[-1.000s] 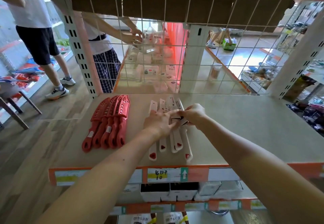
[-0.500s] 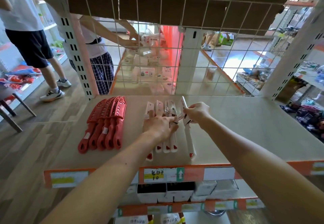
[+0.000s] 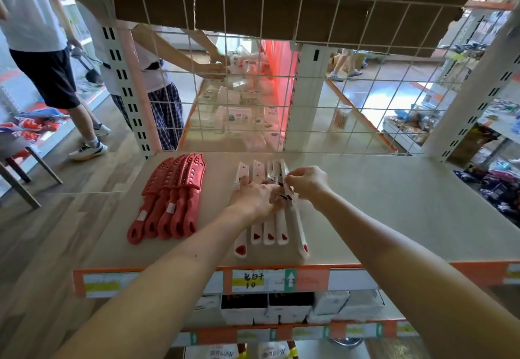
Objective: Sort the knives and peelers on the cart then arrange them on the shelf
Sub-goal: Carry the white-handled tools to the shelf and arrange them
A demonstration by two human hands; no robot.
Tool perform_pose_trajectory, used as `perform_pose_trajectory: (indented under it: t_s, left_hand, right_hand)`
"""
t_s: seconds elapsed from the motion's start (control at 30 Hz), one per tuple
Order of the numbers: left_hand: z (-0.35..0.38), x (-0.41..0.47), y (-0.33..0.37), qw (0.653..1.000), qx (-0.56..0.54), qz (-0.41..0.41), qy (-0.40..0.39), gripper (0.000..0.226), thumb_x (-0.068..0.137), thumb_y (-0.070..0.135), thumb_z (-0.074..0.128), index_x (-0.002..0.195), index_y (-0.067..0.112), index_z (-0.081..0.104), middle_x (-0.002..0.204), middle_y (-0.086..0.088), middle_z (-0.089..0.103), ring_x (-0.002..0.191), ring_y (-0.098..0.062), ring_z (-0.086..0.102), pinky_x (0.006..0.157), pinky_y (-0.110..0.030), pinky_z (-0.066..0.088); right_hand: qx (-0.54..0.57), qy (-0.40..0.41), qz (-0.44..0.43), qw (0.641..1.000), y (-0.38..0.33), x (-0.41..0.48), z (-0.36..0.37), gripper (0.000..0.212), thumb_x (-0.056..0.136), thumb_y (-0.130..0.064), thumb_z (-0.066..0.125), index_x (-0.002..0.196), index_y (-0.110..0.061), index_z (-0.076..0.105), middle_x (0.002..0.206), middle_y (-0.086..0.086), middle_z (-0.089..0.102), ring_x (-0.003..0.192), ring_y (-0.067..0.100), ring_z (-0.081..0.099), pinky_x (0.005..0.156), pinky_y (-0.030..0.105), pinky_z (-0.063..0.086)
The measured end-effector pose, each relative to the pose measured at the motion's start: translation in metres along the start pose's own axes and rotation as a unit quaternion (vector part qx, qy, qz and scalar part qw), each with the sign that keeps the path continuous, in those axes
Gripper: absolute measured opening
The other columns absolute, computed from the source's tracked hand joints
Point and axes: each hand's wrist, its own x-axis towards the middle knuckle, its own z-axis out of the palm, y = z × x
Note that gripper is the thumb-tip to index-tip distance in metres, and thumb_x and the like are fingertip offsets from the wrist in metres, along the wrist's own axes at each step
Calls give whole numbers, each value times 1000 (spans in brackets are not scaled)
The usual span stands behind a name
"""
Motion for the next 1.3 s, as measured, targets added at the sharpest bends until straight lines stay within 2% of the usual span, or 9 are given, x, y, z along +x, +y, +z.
perform_pose_trajectory:
  t_s: [0.13, 0.3, 0.53, 0.63, 0.73, 0.83, 1.03, 1.2, 1.3]
  left_hand:
    - [-3, -1, -2, 999, 1, 1, 41, 45, 94, 50, 38, 138, 38, 39, 147, 5, 38, 132, -24, 31, 103, -41, 34]
    - [-2, -3, -6, 999, 24, -2, 26, 50, 95, 54, 32, 143, 39, 30, 152, 9, 30, 138, -21, 25, 106, -42, 31]
    - [0, 0, -8, 1000, 13, -3, 21, 51, 93, 57, 33, 142, 43, 28, 151, 10, 32, 137, -22, 25, 105, -43, 31]
    - [2, -1, -10, 1000, 23, -3, 20, 51, 93, 56, 33, 142, 42, 28, 151, 10, 32, 137, -22, 26, 106, -44, 31]
    - [0, -3, -10, 999, 31, 5, 10, 51, 93, 56, 35, 142, 40, 31, 152, 8, 30, 138, -22, 25, 107, -44, 29]
    - [-3, -5, -11, 999, 31, 6, 7, 52, 93, 55, 36, 141, 39, 32, 152, 7, 29, 139, -22, 23, 109, -43, 27]
    - [-5, -8, -15, 1000, 18, 7, -6, 55, 93, 56, 34, 145, 39, 25, 155, 7, 23, 143, -22, 17, 112, -45, 22]
    - [-4, -6, -16, 1000, 21, 2, -4, 55, 94, 53, 34, 145, 38, 23, 156, 7, 22, 144, -21, 17, 112, -46, 23]
    - [-2, -6, -14, 999, 33, 7, 3, 54, 94, 53, 34, 145, 39, 23, 155, 9, 24, 143, -21, 19, 110, -45, 25]
  right_hand:
    - [-5, -25, -26, 999, 5, -3, -5, 25, 88, -10, 57, 108, -14, 71, 114, 6, 68, 87, 12, 55, 86, 22, 49]
    - [-23, -42, -68, 997, 8, -7, -2, 28, 87, -19, 64, 115, -14, 67, 121, 9, 65, 106, 20, 61, 90, 23, 45]
    - [-69, -38, -71, 994, 9, -4, -1, 39, 80, -31, 71, 113, -11, 67, 118, 9, 65, 96, 15, 59, 80, 19, 42]
    - [-63, -22, -50, 997, 6, -1, 0, 35, 77, -21, 75, 107, -4, 68, 110, 12, 66, 89, 18, 61, 77, 21, 47]
    - [-98, 23, -65, 993, 1, 2, -4, 25, 81, -14, 67, 98, 4, 71, 95, 17, 67, 78, 17, 54, 76, 26, 51]
    - [-77, 61, -61, 993, 0, 3, -9, 19, 81, -7, 63, 94, 3, 72, 99, 20, 69, 82, 23, 58, 84, 30, 52]
    - [1, 109, -30, 994, 0, 4, -20, 19, 84, -12, 60, 95, -6, 75, 96, 10, 72, 91, 22, 63, 91, 31, 51]
    - [83, 30, 23, 996, 9, 6, -13, 24, 82, -7, 61, 104, -5, 71, 88, 8, 68, 80, 19, 64, 84, 33, 57]
    - [92, -10, 31, 995, 12, 8, -6, 27, 84, -4, 59, 108, -5, 69, 100, 10, 69, 87, 23, 65, 85, 33, 56]
